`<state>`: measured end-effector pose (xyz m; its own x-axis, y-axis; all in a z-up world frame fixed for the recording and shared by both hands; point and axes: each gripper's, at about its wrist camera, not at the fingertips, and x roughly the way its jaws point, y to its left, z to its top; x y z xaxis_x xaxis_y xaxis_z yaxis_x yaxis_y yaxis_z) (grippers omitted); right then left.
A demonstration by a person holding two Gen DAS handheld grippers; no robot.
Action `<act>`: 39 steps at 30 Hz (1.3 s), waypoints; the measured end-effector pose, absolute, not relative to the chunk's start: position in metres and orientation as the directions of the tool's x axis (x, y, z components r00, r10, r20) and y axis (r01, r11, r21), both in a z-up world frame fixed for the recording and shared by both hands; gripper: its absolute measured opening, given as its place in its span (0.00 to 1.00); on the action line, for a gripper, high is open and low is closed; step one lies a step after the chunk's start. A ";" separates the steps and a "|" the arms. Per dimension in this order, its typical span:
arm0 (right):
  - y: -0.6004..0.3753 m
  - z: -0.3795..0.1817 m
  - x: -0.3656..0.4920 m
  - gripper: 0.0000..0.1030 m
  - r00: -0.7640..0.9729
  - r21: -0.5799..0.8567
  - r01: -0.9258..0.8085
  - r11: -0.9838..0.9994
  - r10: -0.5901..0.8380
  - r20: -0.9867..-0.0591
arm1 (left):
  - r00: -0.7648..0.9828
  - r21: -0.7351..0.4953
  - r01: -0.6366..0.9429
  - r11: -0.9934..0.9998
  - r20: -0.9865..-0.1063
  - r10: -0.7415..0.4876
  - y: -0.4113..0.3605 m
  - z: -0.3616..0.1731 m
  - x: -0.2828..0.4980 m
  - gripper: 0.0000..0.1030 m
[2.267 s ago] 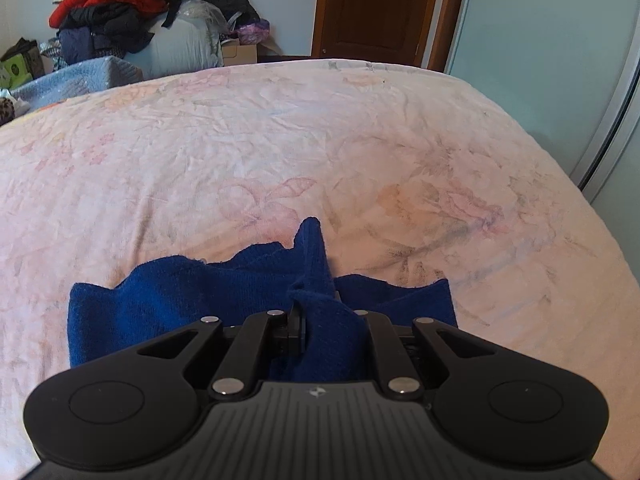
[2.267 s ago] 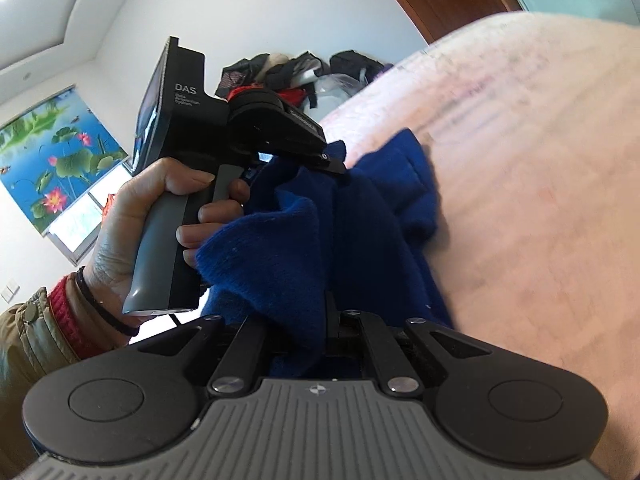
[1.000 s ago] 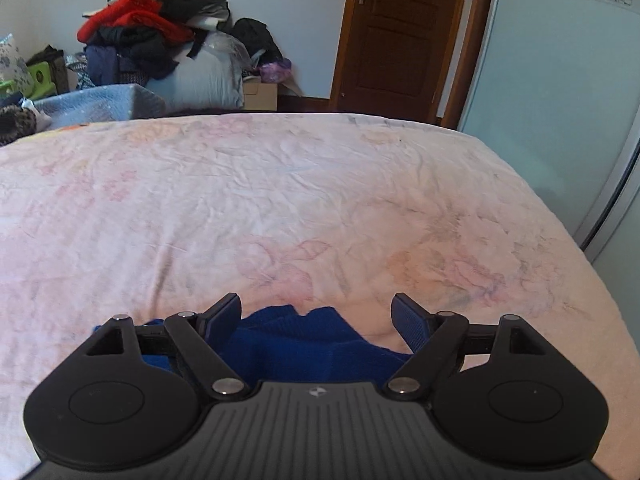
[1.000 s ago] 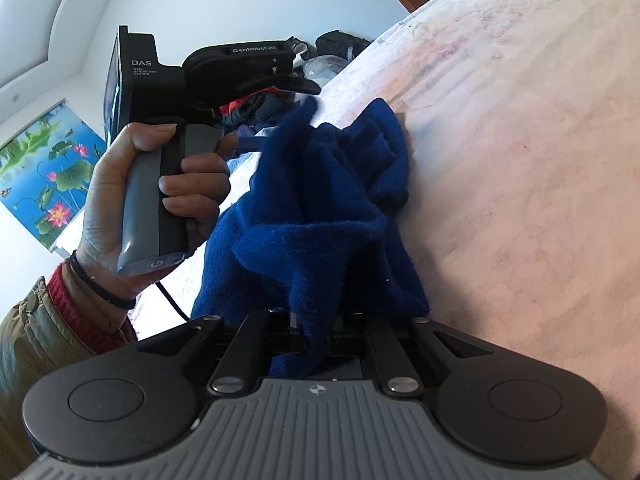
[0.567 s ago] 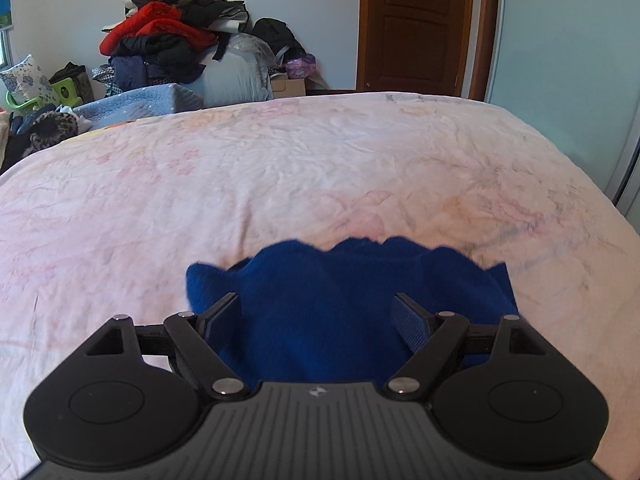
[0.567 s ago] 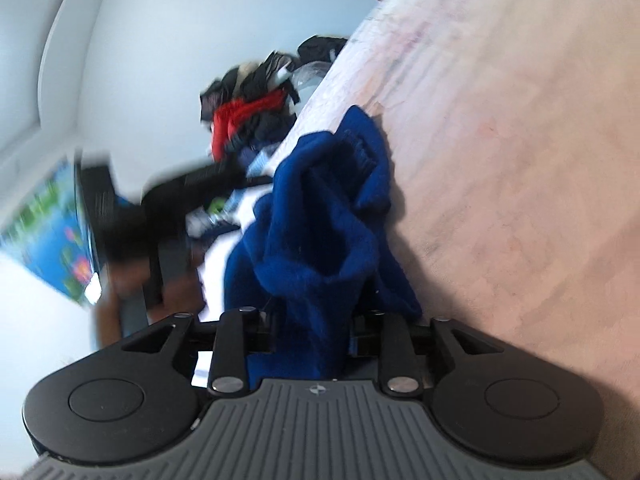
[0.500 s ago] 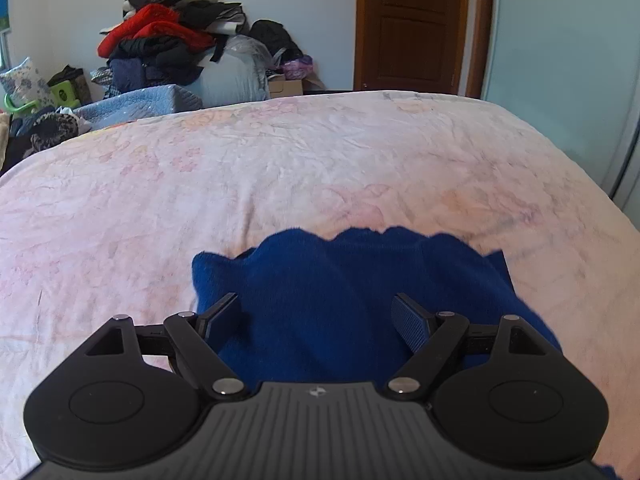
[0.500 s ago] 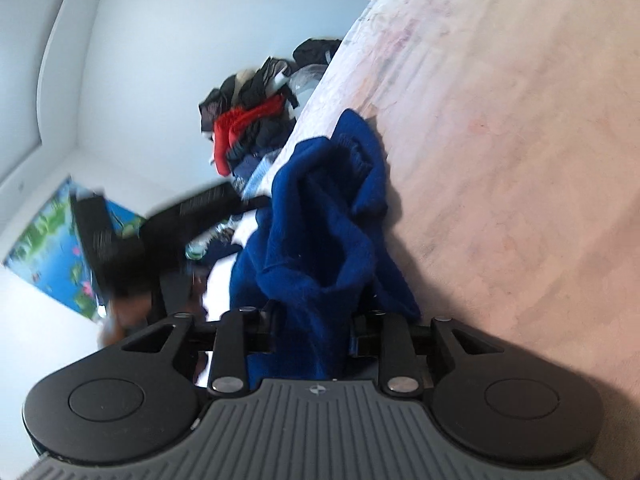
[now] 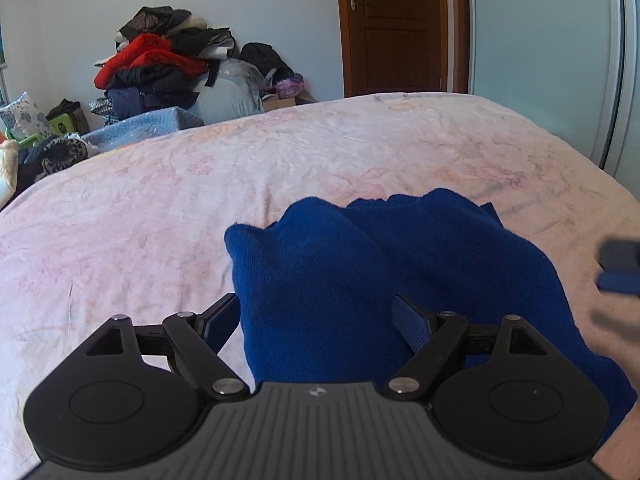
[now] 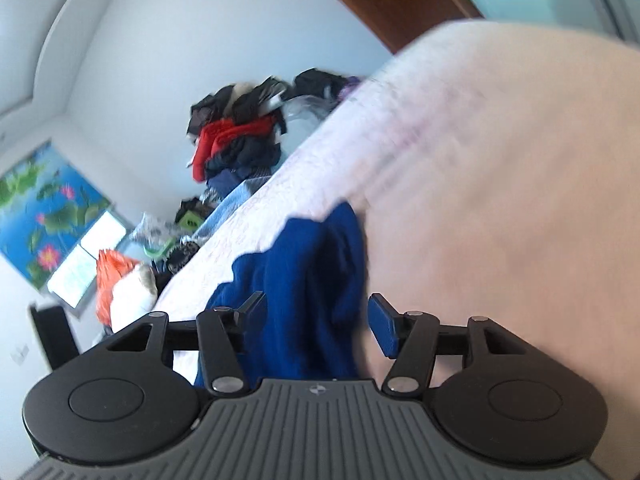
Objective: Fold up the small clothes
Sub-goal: 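Open the left gripper while the right gripper lowers and releases the fabric, then press the folded blue sweater flat with both open grippers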
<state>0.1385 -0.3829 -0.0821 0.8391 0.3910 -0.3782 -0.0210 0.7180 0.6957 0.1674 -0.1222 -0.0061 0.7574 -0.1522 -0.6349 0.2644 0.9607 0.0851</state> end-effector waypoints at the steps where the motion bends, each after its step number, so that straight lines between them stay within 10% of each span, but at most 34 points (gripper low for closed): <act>1: -0.383 -0.078 0.154 0.60 0.827 0.681 -0.037 0.731 0.406 -0.390 | 0.756 0.081 0.264 0.961 -0.636 -0.154 -0.121 -0.006 0.167 0.81; 10: -0.380 -0.069 0.297 0.64 0.696 0.722 -0.179 0.668 0.605 -0.388 | 0.775 0.092 0.234 0.968 -0.619 -0.129 -0.109 0.001 0.177 0.81; 18: -0.323 -0.047 0.333 0.63 0.592 0.382 -0.469 0.796 0.605 -0.534 | 0.731 0.025 0.264 0.964 -0.657 -0.183 -0.104 -0.004 0.201 0.81; 25: -0.301 -0.045 0.317 0.14 0.537 0.201 -0.574 0.794 0.550 -0.640 | 0.724 0.014 0.243 0.970 -0.669 -0.172 -0.103 -0.012 0.207 0.81; 28: -0.308 -0.042 0.310 0.11 0.581 0.204 -0.548 0.811 0.544 -0.605 | 0.737 0.015 0.228 0.974 -0.656 -0.163 -0.102 -0.007 0.208 0.81; 37: -0.305 -0.054 0.323 0.11 0.668 0.135 -0.435 0.890 0.419 -0.615 | 0.721 0.045 0.202 0.978 -0.682 -0.118 -0.113 -0.009 0.237 0.81; 39: -0.301 -0.061 0.324 0.24 0.689 0.088 -0.418 0.904 0.379 -0.618 | 0.712 0.020 0.192 0.981 -0.691 -0.125 -0.111 -0.012 0.237 0.81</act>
